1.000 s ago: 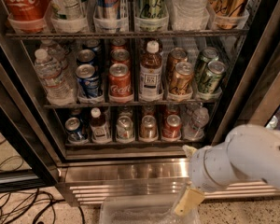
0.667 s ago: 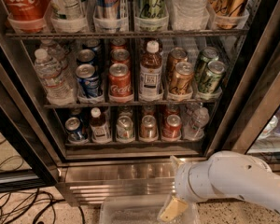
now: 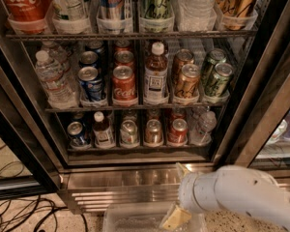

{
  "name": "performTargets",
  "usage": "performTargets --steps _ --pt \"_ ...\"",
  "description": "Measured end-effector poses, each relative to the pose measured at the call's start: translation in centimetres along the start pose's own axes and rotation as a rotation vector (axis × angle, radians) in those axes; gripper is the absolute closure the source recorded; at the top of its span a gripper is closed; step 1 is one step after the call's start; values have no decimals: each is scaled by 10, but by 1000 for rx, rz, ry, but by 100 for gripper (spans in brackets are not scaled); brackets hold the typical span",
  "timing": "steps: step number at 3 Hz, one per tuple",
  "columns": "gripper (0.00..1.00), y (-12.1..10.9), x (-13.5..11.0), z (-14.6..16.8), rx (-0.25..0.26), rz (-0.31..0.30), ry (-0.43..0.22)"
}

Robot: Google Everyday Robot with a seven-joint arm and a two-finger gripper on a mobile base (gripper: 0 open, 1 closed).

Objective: Pick orange can from bottom shelf of fridge

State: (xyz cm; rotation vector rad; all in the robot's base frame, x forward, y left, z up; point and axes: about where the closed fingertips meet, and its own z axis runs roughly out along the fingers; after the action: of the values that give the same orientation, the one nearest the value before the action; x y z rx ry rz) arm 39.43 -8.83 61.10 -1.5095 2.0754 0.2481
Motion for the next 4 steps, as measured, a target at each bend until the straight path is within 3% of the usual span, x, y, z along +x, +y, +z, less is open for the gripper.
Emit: performTargets --steps 1,2,4 --pt "0 8 13 29 49 69 -49" --pt "0 -7 12 55 132 105 -131" --pt "0 -65 -22 65 404 158 -387"
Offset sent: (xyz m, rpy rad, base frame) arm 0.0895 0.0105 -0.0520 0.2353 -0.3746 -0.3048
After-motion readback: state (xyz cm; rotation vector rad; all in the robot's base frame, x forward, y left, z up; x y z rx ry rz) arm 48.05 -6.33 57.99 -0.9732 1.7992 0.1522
